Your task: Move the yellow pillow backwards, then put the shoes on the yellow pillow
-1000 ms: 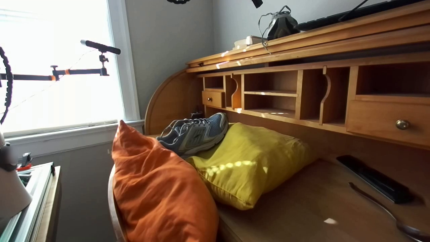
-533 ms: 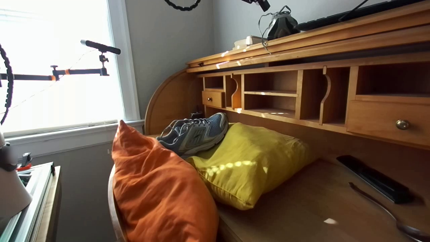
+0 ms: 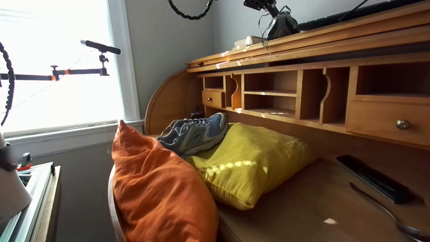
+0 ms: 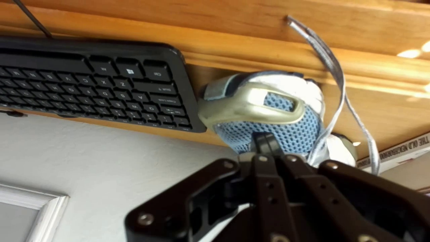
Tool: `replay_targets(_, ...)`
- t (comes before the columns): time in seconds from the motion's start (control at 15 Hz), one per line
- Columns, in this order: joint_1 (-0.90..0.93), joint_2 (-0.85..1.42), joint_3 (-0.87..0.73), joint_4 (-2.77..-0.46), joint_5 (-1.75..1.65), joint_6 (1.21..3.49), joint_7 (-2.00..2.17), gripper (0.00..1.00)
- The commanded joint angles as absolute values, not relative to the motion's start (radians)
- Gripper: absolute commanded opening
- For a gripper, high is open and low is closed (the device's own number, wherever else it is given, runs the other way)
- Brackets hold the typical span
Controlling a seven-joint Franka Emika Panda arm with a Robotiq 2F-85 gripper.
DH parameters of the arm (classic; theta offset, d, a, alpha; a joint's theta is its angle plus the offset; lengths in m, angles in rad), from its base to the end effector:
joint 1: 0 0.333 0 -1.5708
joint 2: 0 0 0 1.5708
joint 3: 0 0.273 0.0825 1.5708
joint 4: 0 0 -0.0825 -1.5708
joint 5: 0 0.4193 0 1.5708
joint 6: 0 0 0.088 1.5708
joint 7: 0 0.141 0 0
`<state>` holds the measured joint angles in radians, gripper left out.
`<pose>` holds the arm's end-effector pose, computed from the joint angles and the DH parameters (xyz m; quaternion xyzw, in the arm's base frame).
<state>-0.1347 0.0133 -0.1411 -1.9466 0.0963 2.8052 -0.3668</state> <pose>0.6430 -0.1853 0.4944 0.9116 0.0069 0.3990 0.0988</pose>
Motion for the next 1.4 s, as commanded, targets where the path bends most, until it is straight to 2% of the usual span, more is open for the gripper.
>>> replay_targets(0.0, -0.15, 0.057, -0.159, -1.914, 0.085, 2.801, -0.36, 0.0)
replay_targets(1.33, -0.181, 0.115, -0.179, -1.877, 0.007, 2.67, -0.268, 0.0)
